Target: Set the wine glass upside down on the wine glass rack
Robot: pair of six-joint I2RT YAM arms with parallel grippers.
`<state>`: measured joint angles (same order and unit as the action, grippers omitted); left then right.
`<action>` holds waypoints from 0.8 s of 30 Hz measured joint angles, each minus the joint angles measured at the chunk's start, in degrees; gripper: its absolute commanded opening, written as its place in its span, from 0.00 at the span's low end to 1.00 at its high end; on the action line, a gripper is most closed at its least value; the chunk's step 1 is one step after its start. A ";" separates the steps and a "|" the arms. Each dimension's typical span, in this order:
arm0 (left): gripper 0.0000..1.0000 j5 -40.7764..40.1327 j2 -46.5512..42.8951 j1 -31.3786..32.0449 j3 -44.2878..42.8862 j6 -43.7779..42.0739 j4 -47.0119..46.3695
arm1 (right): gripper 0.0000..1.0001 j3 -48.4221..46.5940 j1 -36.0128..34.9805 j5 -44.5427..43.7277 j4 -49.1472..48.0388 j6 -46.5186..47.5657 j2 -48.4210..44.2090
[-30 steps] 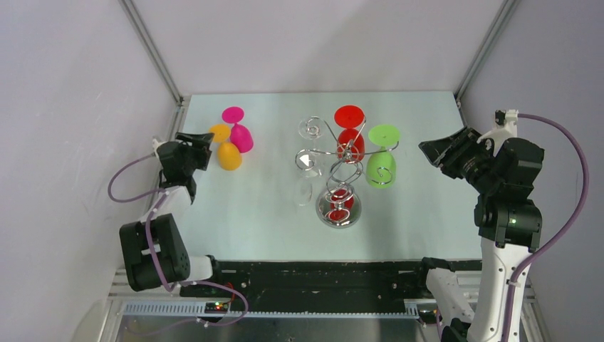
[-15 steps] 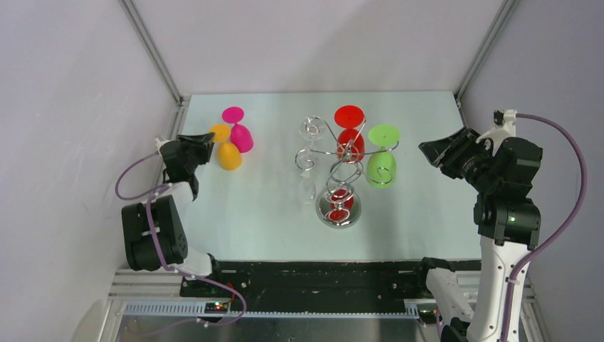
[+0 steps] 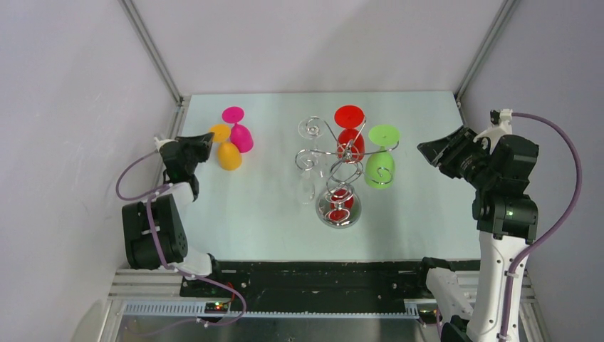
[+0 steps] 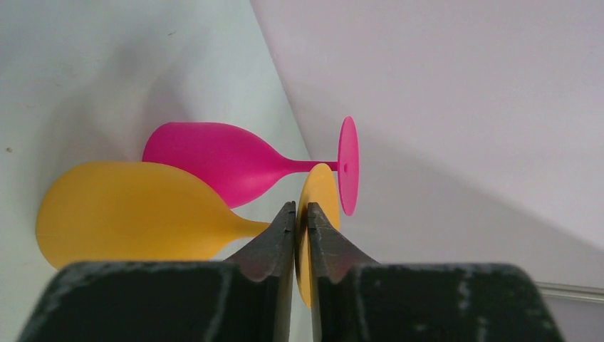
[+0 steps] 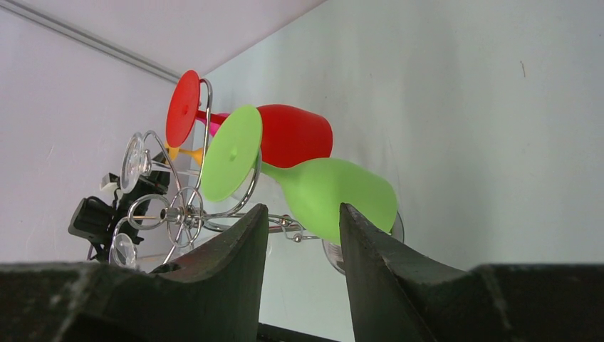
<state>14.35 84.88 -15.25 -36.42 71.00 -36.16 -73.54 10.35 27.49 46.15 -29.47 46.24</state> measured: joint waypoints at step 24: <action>0.00 2.58 -29.73 -0.90 6.78 -1.62 13.79 | 0.63 0.57 1.92 -5.07 0.42 1.11 -3.26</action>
<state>16.93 55.16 -16.14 -29.65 69.38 -22.37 -72.97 12.27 22.41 46.57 -28.36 42.98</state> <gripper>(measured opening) 0.014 0.625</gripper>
